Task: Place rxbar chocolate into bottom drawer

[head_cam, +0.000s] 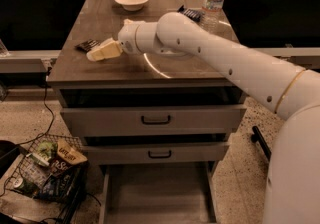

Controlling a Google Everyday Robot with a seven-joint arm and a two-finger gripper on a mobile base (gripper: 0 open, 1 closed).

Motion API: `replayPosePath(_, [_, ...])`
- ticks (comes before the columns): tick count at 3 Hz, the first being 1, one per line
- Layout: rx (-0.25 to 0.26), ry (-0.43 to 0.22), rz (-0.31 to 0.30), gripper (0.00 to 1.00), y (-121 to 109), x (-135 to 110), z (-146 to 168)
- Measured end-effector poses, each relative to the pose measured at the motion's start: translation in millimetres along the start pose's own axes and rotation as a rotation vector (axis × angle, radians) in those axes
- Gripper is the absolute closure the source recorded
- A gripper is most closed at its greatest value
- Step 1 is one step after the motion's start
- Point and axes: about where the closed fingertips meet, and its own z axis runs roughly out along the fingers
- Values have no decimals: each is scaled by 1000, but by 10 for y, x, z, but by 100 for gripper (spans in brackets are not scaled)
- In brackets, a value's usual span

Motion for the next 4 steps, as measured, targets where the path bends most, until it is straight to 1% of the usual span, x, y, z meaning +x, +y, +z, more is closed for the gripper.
replayPosePath(1, [-9, 10, 30, 0, 84, 144, 133])
replayPosePath(2, [-18, 12, 52, 8, 158, 279, 211])
replayPosePath(3, [-19, -6, 63, 31, 244, 396, 247])
replayPosePath(4, [-19, -10, 66, 55, 249, 366, 238])
